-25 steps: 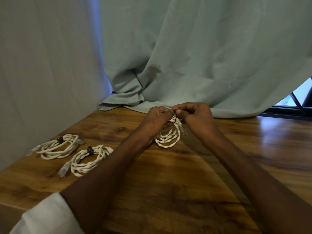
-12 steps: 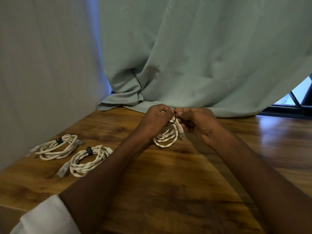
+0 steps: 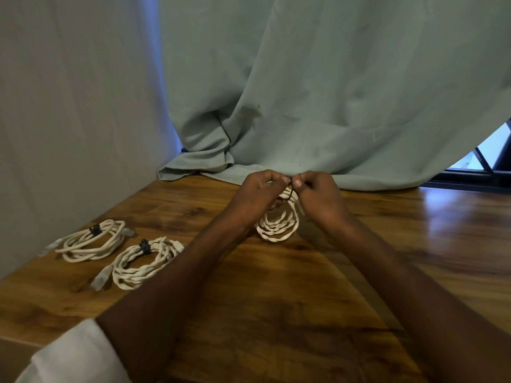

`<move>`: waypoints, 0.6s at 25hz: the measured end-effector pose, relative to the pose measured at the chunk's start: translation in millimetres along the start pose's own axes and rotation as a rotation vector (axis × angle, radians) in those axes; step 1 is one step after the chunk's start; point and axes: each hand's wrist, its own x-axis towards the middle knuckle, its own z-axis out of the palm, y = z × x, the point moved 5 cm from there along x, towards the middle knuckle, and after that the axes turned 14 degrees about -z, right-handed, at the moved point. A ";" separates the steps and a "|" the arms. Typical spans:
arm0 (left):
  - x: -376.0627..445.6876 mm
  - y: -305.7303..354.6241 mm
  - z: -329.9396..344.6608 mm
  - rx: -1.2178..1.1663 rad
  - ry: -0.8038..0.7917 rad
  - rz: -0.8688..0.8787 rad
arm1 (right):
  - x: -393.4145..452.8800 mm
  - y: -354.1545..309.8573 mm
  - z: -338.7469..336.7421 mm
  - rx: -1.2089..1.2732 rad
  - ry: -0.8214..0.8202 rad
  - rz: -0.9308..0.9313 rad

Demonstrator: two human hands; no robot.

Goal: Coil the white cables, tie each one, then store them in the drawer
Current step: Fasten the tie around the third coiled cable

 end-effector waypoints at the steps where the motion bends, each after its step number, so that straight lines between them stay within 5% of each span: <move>1: -0.3 -0.5 1.5 -0.025 -0.020 -0.013 | 0.7 -3.5 -0.1 -0.123 -0.004 -0.075; 6: -1.7 -1.7 3.6 -0.149 -0.099 -0.035 | -0.8 -16.0 -1.9 -0.382 -0.005 -0.312; 15: -2.5 2.5 4.5 -0.172 -0.137 -0.064 | 2.0 -18.5 -14.4 -0.337 0.080 -0.277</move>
